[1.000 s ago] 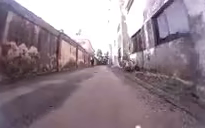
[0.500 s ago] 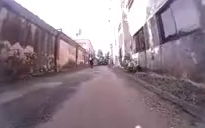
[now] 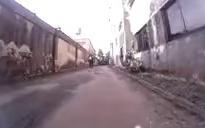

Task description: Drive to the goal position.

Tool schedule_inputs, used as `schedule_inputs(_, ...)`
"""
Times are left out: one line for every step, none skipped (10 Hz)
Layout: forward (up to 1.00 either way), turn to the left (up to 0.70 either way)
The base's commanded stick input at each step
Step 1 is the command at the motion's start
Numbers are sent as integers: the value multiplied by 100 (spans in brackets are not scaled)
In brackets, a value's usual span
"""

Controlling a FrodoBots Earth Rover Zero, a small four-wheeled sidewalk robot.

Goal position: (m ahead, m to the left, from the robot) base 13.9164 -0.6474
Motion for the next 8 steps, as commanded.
schedule_inputs(70,1)
schedule_inputs(70,1)
schedule_inputs(70,1)
schedule_inputs(70,1)
schedule_inputs(70,1)
schedule_inputs(70,1)
schedule_inputs(70,1)
schedule_inputs(70,-9)
